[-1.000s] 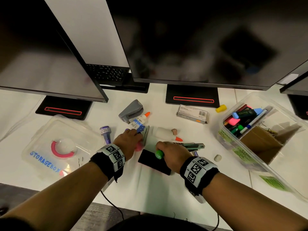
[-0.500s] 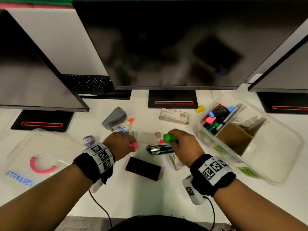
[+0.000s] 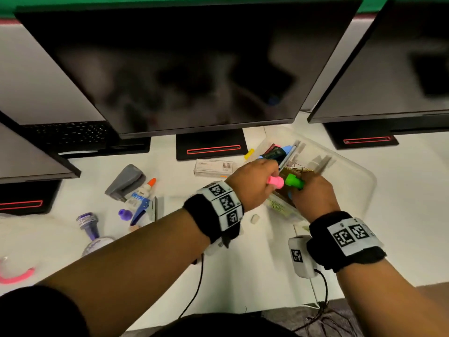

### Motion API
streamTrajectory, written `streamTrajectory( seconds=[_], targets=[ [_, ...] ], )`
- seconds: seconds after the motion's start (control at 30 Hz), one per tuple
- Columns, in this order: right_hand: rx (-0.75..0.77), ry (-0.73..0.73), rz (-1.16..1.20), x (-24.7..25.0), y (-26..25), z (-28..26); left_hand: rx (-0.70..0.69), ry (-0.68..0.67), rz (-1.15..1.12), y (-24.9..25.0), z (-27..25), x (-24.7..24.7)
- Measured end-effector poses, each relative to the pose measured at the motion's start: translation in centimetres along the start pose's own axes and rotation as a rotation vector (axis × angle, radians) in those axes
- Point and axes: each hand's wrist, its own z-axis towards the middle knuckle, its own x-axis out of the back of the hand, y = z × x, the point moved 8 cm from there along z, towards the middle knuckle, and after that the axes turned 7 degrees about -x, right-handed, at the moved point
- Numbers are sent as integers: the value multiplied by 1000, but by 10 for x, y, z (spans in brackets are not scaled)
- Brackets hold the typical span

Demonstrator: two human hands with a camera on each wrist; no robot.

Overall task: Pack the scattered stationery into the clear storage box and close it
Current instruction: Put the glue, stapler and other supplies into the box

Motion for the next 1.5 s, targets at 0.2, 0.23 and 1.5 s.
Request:
streamTrajectory(
  seconds=[0.2,0.23,1.5],
  targets=[
    [-94,-86,-162,-15,18,7,-40,-122,90,6,20,-34],
    [-90,-87,-193,-16,18,8,-35,-147,112,5,21,-38],
    [436,-440,-161,-216,-132,-21,778,-109,175,-238,-258,23]
  ],
)
